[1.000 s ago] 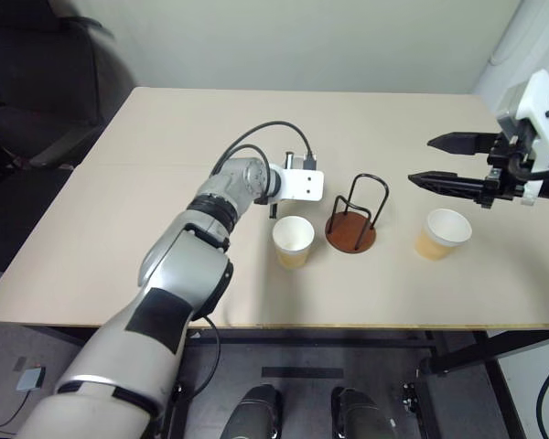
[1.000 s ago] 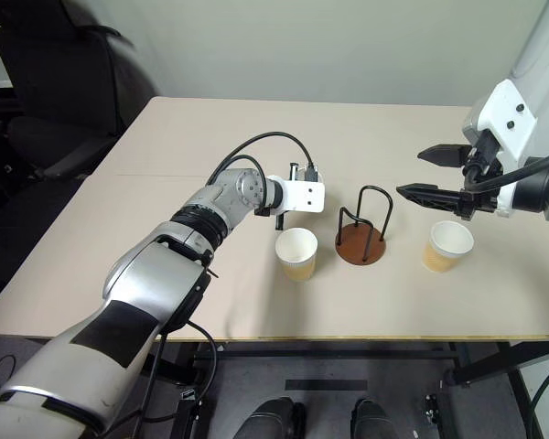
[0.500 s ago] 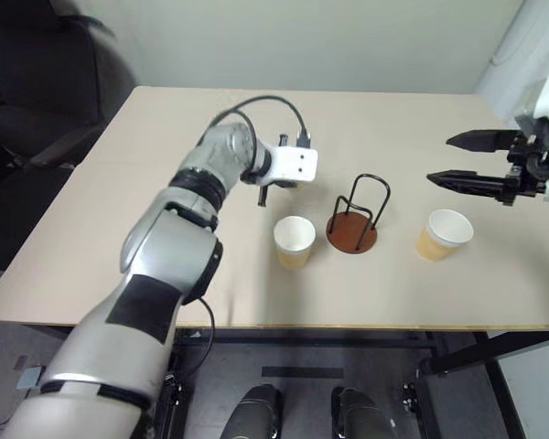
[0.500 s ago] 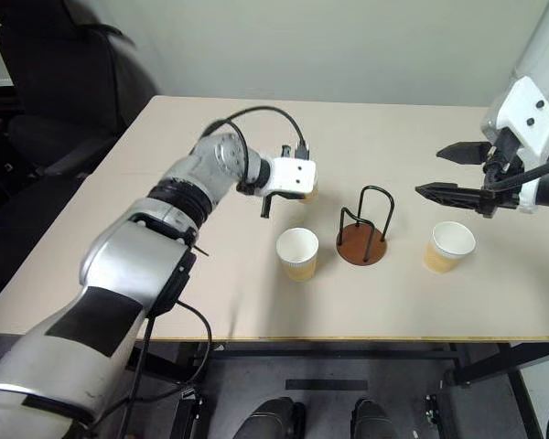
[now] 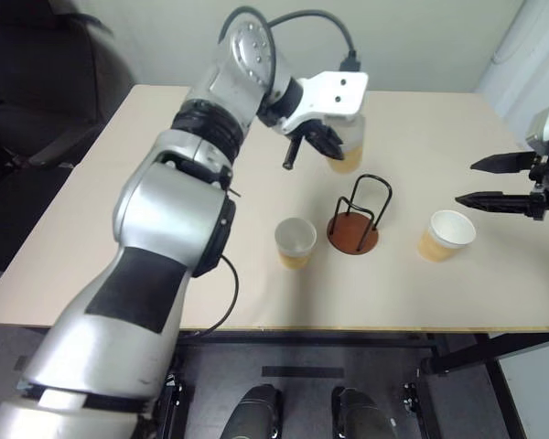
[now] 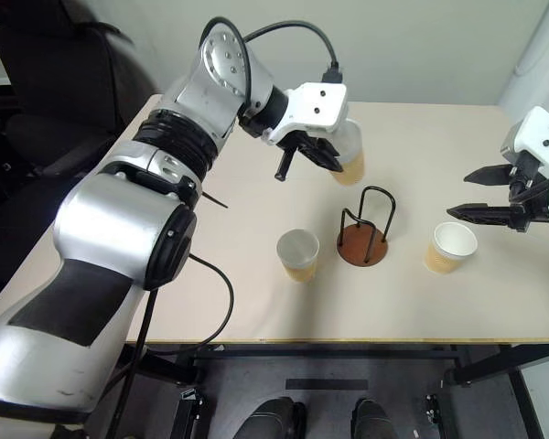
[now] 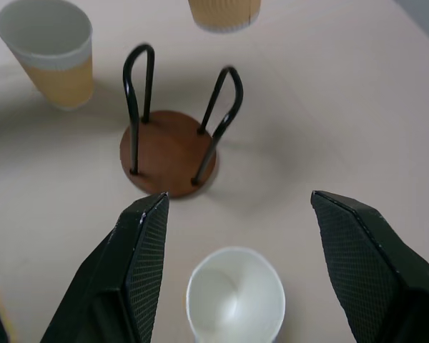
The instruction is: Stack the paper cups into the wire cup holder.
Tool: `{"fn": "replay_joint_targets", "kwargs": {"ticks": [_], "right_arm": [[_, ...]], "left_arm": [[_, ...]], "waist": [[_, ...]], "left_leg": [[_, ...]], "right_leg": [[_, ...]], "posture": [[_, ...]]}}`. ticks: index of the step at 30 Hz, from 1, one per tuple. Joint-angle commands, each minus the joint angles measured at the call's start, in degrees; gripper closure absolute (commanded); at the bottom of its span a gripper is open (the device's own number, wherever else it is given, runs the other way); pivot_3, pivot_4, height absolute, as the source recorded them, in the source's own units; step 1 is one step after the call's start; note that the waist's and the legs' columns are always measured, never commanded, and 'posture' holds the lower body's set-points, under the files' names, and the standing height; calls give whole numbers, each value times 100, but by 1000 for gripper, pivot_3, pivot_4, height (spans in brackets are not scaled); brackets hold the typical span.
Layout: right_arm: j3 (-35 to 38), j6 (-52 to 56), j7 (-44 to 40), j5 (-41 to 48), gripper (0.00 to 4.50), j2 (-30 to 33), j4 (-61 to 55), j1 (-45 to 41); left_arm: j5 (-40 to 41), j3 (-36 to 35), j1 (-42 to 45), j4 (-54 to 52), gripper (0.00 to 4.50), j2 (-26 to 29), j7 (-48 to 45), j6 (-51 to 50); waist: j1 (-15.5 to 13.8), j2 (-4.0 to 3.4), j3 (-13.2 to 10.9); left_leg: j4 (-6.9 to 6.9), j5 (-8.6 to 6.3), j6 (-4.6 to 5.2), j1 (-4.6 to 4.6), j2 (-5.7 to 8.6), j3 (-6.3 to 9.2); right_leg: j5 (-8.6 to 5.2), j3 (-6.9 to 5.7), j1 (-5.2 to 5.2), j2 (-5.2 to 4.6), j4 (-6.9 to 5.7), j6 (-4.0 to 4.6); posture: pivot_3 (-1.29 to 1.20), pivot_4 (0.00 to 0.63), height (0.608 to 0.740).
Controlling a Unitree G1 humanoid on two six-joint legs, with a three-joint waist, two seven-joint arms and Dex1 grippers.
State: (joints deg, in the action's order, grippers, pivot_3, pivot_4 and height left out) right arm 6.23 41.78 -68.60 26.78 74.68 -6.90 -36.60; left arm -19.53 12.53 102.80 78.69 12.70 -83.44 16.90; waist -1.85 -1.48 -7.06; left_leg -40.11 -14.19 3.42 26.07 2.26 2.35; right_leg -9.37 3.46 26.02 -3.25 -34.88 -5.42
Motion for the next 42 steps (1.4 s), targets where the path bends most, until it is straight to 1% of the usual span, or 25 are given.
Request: {"fn": "replay_joint_targets", "kwargs": {"ticks": [1,11,16,29,42], "right_arm": [[290,0,-124,-6,1295,254,64,-24],[587,-28,-242,-25,1295,582,161,238],[655,-66,-239,-45,1295,630,188,305],[720,-33,-185,-5,1295,617,73,400],[692,-81,-185,-34,1295,616,58,411]], "left_arm": [[197,-136,301,-179,4459,-71,-278,-61],[293,-142,416,-210,4459,-226,-846,-86],[368,-70,372,-199,4459,-310,-906,-65],[539,665,39,-143,4459,-379,-906,163],[895,970,-69,-193,4459,-522,-906,132]], "waist": [[3,1,0],[-7,0,-1],[-5,1,-1],[-6,1,-1],[-10,1,-1]], "left_leg": [[1,0,0,-1,0,-2],[-5,-10,13,0,0,-6],[-8,-14,19,-4,2,-14],[-18,-15,23,-7,0,-15],[-29,-16,26,-7,0,-17]], "right_leg": [[-3,-2,0,2,-1,1],[-18,-2,-4,-5,-2,-14],[-23,-5,-10,-1,-1,-20],[-23,-4,-14,-4,-7,-21],[-23,-5,-19,-6,-8,-25]], "posture": [[0,150,740],[0,150,740],[0,150,740],[0,150,740],[0,150,740]]}}
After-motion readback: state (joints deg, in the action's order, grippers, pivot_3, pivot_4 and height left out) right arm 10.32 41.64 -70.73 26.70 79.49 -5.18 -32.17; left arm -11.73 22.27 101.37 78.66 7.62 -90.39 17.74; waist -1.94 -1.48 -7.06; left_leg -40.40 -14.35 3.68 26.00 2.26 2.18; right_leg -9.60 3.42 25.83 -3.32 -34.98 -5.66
